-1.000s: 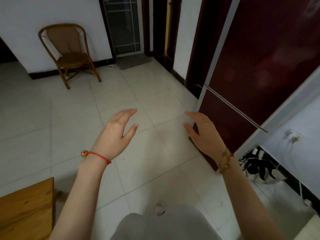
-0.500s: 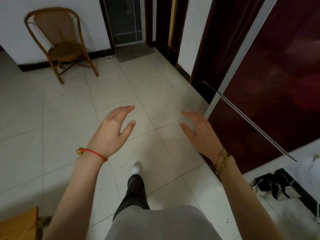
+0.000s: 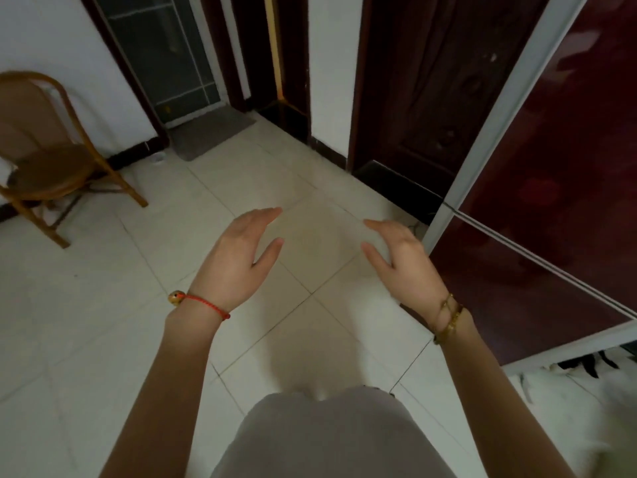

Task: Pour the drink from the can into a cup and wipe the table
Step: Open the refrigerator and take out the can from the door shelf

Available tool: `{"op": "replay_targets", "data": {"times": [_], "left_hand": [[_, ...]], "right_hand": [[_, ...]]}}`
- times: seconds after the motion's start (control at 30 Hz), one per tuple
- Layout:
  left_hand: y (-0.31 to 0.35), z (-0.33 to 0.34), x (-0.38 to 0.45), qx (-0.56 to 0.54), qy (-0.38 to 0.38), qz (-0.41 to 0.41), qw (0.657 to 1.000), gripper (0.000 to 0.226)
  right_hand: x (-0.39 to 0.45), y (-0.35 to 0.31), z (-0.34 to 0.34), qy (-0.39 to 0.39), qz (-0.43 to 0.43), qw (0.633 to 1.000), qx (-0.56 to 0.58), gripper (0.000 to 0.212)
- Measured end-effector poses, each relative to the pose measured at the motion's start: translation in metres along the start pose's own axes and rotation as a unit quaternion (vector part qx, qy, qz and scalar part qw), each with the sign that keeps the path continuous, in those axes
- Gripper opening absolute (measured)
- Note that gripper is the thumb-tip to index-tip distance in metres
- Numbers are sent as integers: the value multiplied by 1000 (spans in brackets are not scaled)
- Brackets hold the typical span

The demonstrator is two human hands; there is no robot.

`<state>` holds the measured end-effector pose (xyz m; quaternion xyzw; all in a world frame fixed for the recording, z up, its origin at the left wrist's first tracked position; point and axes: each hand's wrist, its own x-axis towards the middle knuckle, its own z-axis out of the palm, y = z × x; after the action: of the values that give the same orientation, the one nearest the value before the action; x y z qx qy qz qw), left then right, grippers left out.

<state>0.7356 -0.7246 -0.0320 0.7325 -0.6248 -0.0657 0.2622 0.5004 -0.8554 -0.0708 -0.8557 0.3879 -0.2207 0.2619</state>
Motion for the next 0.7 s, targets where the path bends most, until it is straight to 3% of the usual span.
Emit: {"op": "replay_targets", "data": {"times": [0.27, 0.7], "left_hand": [[-37, 13, 109, -42, -74, 80, 993, 49], [-34, 62, 268, -87, -143, 197, 966, 51]], "right_hand": [[51, 0, 1, 44, 88, 994, -36, 49], [121, 40, -14, 137, 209, 966, -70, 36]]}}
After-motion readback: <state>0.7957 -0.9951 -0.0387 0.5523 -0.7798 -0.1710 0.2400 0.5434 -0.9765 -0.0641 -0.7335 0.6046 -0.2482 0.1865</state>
